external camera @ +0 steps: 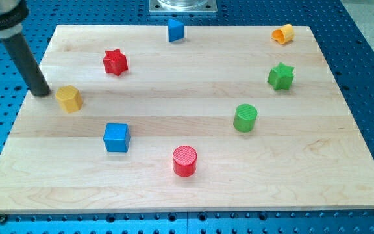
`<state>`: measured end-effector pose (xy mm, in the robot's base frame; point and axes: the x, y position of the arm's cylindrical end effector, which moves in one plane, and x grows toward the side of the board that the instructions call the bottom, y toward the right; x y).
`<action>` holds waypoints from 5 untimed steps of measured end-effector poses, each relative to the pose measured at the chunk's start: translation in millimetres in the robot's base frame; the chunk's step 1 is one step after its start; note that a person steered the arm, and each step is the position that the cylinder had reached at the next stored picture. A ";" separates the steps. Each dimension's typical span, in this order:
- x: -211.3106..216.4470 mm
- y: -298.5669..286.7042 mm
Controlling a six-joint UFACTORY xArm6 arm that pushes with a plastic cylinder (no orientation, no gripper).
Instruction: Push the triangle to the right
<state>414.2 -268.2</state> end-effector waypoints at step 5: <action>3.3 28.3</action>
<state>417.5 -239.9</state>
